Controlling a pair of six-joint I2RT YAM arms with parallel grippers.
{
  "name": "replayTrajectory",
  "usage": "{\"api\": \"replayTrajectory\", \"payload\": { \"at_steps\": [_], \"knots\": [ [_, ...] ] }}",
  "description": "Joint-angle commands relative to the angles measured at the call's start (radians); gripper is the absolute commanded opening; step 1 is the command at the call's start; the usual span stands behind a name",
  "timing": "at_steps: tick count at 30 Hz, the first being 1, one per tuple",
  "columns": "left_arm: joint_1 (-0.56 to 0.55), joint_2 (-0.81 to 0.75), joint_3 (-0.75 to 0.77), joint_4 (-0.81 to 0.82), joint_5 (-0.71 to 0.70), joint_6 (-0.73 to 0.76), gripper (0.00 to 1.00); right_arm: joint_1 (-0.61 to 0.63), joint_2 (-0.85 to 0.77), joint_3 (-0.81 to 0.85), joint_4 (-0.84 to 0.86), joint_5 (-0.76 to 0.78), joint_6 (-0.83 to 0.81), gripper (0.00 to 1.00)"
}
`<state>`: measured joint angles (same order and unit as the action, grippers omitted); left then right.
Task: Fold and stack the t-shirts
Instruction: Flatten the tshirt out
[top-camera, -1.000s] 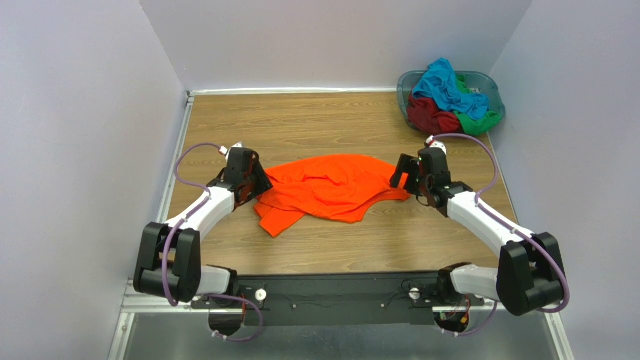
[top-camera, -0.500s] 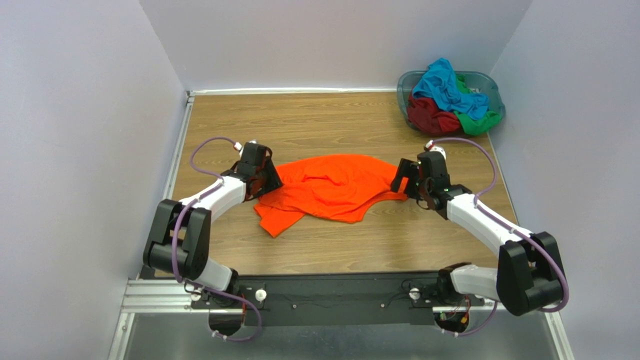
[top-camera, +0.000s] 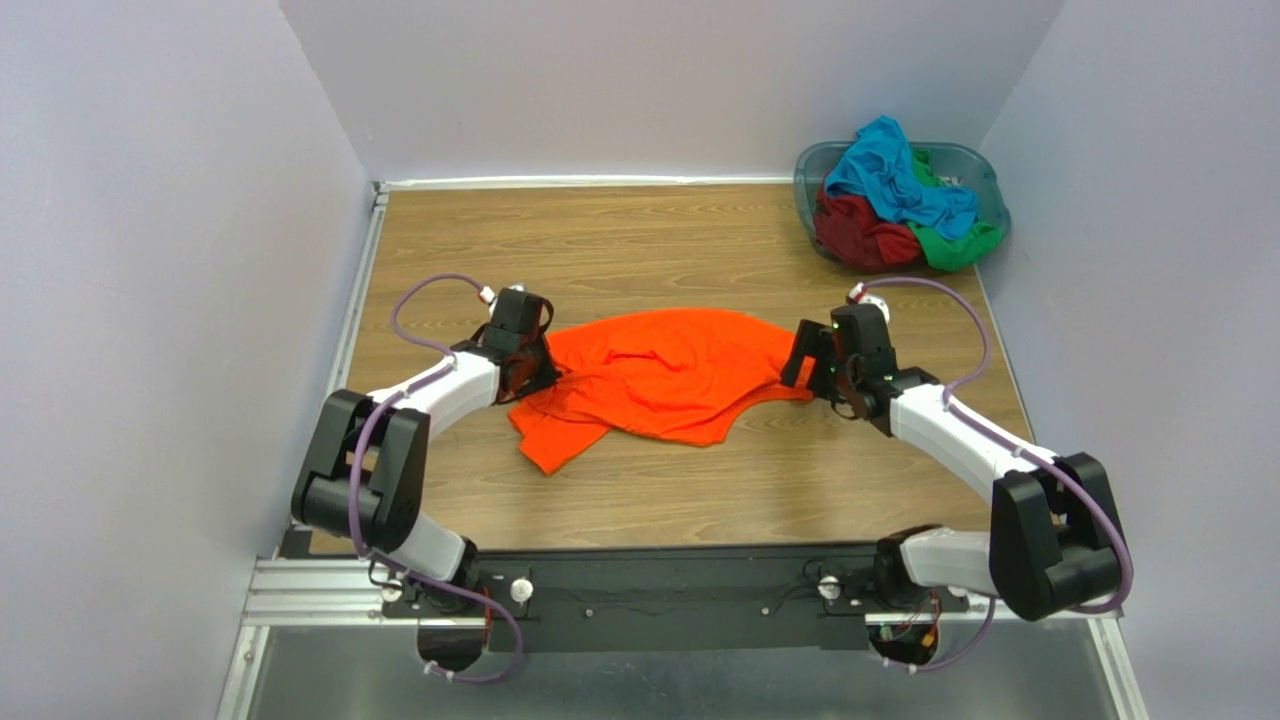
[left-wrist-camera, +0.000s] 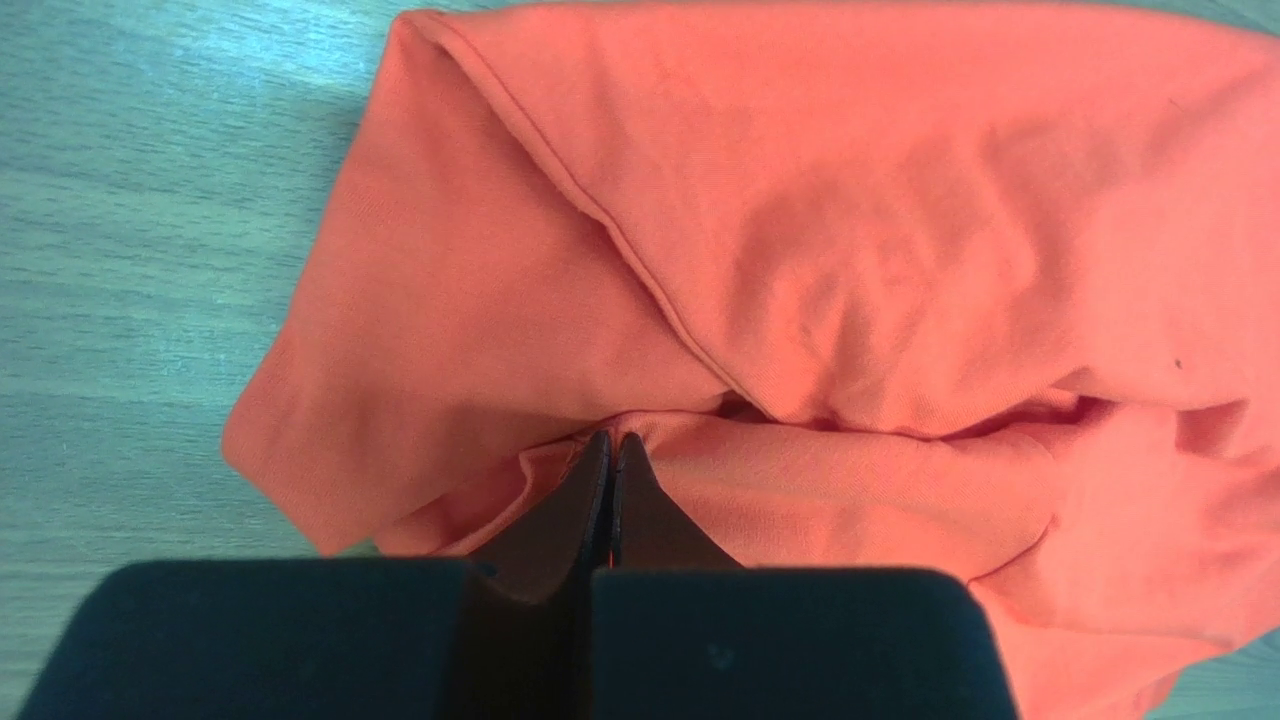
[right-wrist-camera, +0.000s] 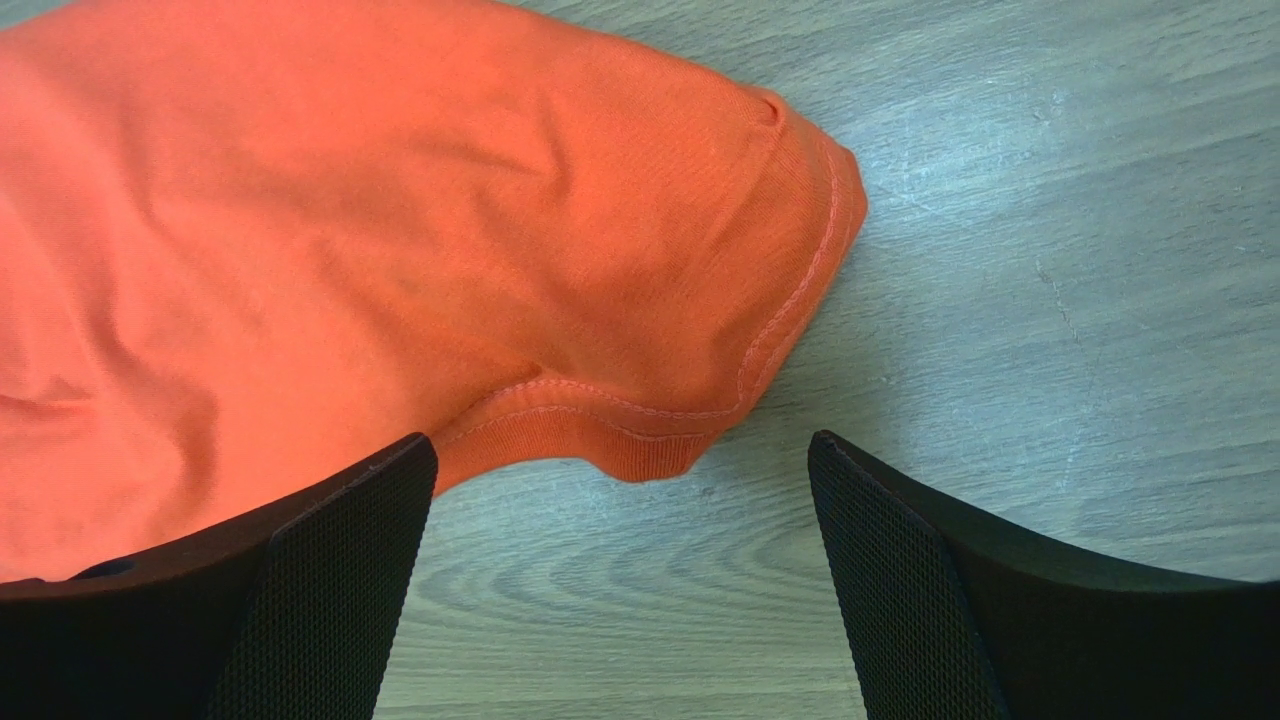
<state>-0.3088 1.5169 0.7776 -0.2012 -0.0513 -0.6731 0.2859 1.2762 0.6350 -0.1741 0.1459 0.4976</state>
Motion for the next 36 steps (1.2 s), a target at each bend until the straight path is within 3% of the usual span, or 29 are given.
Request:
{"api": "replayTrajectory", "payload": {
  "at_steps": [1, 11, 17, 29, 32, 34, 35, 36],
  "knots": [
    [-0.015, -0.03, 0.008, 0.032, 0.021, 0.024, 0.0, -0.002, -0.003, -0.009, -0.024, 0.046, 0.01, 1.0],
    [-0.024, -0.251, -0.02, 0.059, 0.044, 0.018, 0.0, -0.002, 0.012, 0.067, -0.071, 0.139, 0.035, 1.0],
    [-0.024, -0.388, -0.021, 0.056, 0.097, 0.012, 0.0, -0.002, 0.116, 0.15, -0.096, 0.172, 0.05, 1.0],
    [-0.024, -0.477, -0.054, 0.034, 0.059, -0.003, 0.0, -0.002, 0.299, 0.154, -0.12, 0.097, 0.073, 0.97],
    [-0.024, -0.478, -0.061, 0.048, 0.061, -0.006, 0.0, -0.002, 0.331, 0.163, -0.12, 0.063, 0.056, 0.87],
    [-0.024, -0.477, -0.046, 0.057, 0.061, -0.009, 0.0, -0.002, 0.339, 0.184, -0.12, 0.023, 0.029, 0.35],
    [-0.024, -0.477, -0.046, 0.059, 0.062, -0.008, 0.0, -0.002, 0.333, 0.19, -0.12, 0.015, 0.024, 0.34],
    [-0.024, -0.478, -0.02, 0.062, 0.061, 0.0, 0.0, -0.002, 0.304, 0.21, -0.123, 0.003, 0.01, 0.24]
  ]
}}
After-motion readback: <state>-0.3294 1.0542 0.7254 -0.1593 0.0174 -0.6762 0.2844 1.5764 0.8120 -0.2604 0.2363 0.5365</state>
